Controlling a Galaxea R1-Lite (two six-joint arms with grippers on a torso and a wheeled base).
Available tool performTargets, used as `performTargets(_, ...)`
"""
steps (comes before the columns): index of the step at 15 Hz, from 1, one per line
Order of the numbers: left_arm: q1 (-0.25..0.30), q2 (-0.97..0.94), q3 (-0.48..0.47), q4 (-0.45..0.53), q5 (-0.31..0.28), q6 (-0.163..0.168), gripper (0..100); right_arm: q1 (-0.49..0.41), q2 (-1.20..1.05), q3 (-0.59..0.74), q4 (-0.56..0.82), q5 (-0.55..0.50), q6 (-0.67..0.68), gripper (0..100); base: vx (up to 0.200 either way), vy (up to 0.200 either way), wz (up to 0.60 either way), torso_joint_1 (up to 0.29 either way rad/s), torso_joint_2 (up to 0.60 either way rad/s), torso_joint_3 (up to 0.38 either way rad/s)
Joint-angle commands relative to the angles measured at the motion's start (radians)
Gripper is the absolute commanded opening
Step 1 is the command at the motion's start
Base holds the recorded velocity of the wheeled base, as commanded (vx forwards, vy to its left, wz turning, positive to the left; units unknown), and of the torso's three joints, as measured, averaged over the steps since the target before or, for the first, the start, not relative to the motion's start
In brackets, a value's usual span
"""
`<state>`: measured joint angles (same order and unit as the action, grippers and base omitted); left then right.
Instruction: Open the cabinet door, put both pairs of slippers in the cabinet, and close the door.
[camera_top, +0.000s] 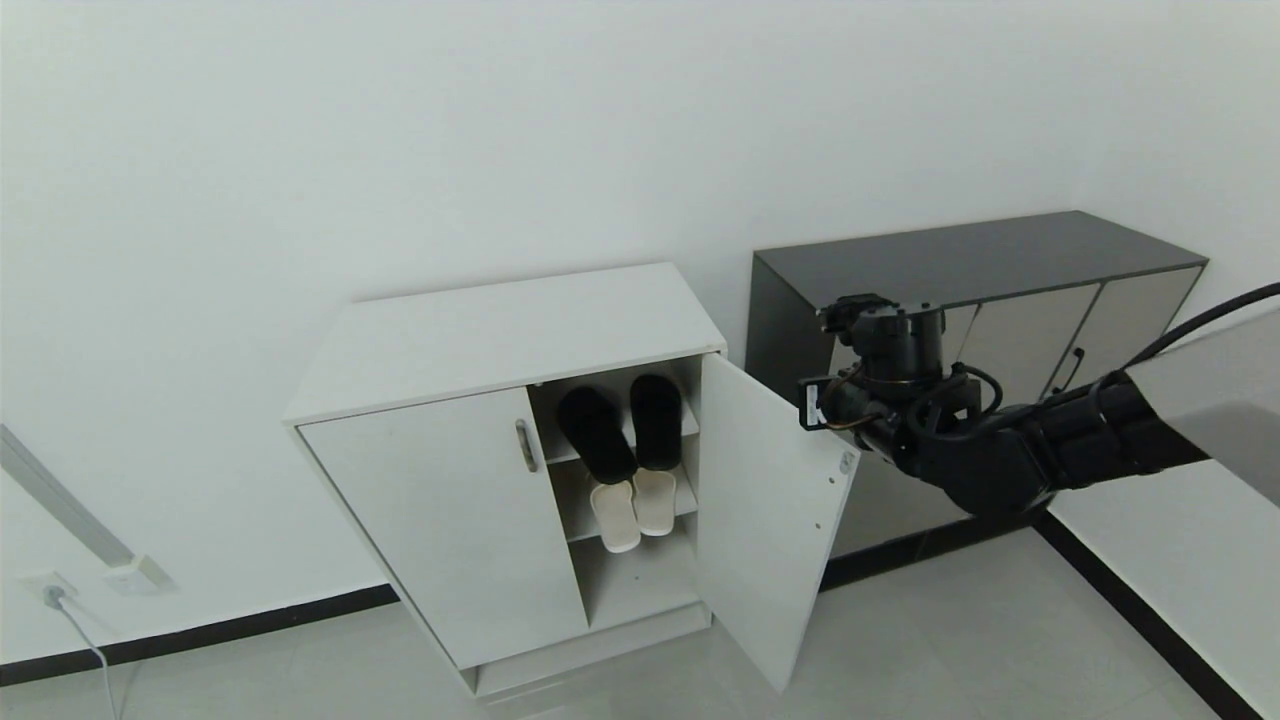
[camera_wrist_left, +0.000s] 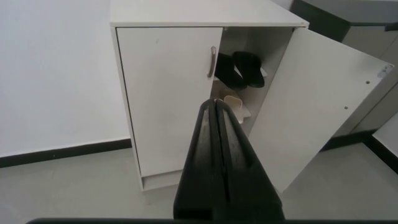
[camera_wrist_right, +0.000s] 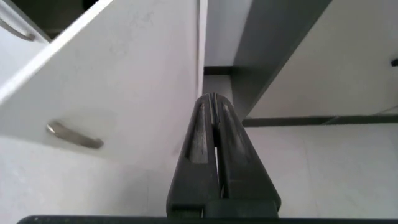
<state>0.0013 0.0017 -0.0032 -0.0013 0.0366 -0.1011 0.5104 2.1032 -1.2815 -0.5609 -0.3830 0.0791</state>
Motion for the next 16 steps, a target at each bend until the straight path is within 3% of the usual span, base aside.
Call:
performTargets(1, 0.0, 0.0, 0.0, 0.0, 0.0, 0.0, 0, -0.024, 0.072, -0.03, -0.001, 0.003, 0.002, 0, 0.0, 0.0, 0.0, 0.0, 0.0, 0.0)
performTargets(16, 0.0, 0.0, 0.0, 0.0, -0.001, 0.0, 0, -0.036, 0.156, -0.065, -0.001, 0.01, 0.028, 0, 0.0, 0.0, 0.0, 0.0, 0.0, 0.0)
